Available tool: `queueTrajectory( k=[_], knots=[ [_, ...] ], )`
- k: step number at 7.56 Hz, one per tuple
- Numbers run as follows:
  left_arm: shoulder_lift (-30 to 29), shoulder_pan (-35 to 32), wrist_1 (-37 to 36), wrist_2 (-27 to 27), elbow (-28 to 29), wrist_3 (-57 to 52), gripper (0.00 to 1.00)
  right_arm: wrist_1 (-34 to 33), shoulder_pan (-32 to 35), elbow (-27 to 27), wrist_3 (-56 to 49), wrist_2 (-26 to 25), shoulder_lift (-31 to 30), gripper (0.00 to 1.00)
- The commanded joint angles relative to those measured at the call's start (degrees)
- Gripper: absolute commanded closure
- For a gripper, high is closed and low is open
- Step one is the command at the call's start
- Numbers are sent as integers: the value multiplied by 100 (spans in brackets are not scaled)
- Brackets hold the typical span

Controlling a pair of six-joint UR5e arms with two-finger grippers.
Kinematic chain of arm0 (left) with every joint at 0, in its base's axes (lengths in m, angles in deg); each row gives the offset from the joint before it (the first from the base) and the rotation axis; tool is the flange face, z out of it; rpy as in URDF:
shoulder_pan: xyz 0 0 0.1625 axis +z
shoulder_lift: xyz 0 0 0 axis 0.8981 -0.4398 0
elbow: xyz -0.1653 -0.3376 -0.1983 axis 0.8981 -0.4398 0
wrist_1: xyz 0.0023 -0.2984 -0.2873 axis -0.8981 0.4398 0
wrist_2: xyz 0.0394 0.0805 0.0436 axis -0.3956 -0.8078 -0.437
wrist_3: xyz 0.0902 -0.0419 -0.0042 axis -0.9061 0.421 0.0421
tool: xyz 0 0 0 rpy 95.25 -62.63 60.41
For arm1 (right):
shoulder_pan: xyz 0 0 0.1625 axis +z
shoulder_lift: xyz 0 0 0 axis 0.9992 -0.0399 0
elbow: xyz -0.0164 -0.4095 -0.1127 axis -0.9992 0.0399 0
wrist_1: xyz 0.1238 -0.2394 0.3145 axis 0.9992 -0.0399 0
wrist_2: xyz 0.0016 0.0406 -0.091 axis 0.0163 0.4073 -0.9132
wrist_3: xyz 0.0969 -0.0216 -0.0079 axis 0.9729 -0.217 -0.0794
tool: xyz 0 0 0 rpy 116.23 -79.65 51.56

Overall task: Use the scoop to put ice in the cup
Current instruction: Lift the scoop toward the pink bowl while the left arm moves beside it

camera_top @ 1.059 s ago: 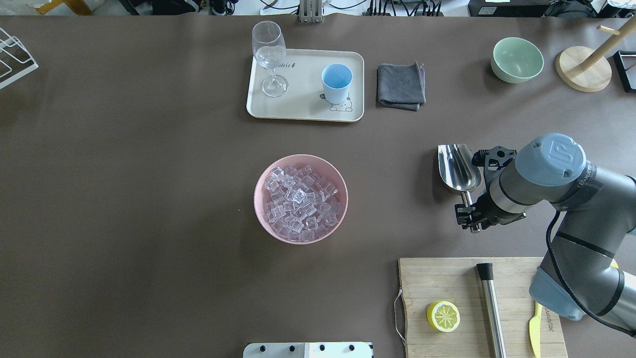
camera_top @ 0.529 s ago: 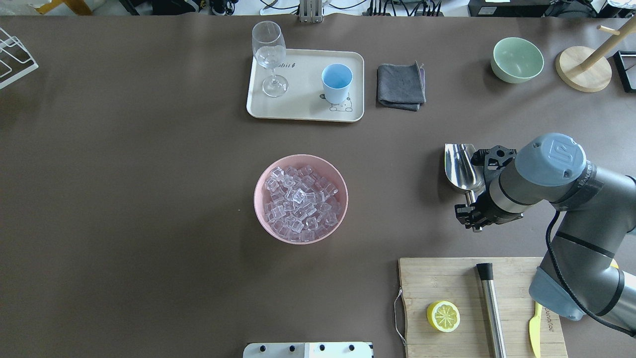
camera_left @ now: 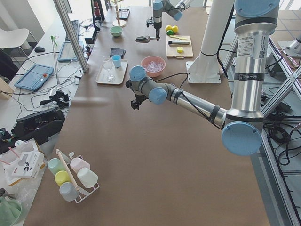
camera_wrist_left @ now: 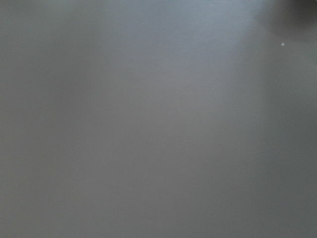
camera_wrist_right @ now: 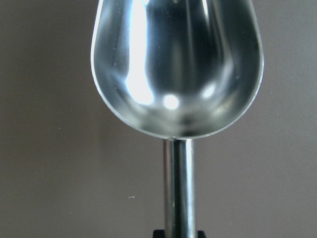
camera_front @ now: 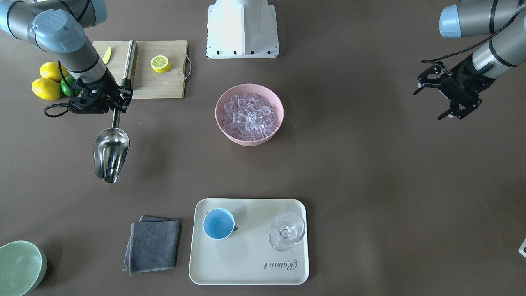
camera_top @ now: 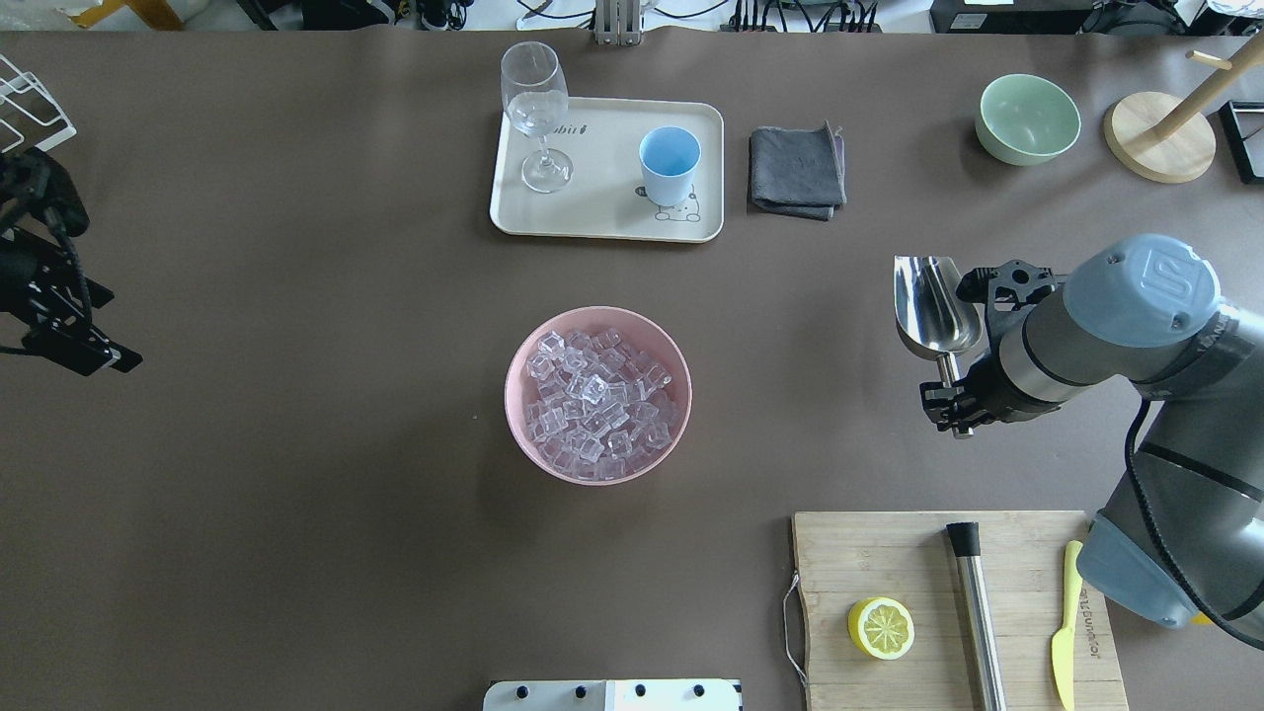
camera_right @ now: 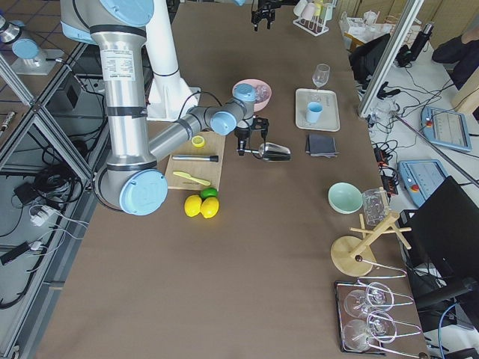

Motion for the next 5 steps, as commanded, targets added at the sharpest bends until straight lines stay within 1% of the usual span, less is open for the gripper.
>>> queueTrajectory(
  k=[1,2,3,4,5],
  knots=[
    [-336,998,1154,-636,35,-27,1,-512,569,-371,-842,-277,9,100],
    [-625,1254,1313,-654,96,-36,2,-828,823,-371,-1822,-288,149,100],
    [-767,1474,1567,-750,123,-210,1,-1170,835,-354,-2006,-497,368,100],
    [-777,1763,1970,-1030,167,-429,1,-1260,835,-354,-2216,-473,396,100],
    [-777,1957,2278,-1233,307,-484,2,-1575,852,-380,-2984,-264,414,100]
  ],
)
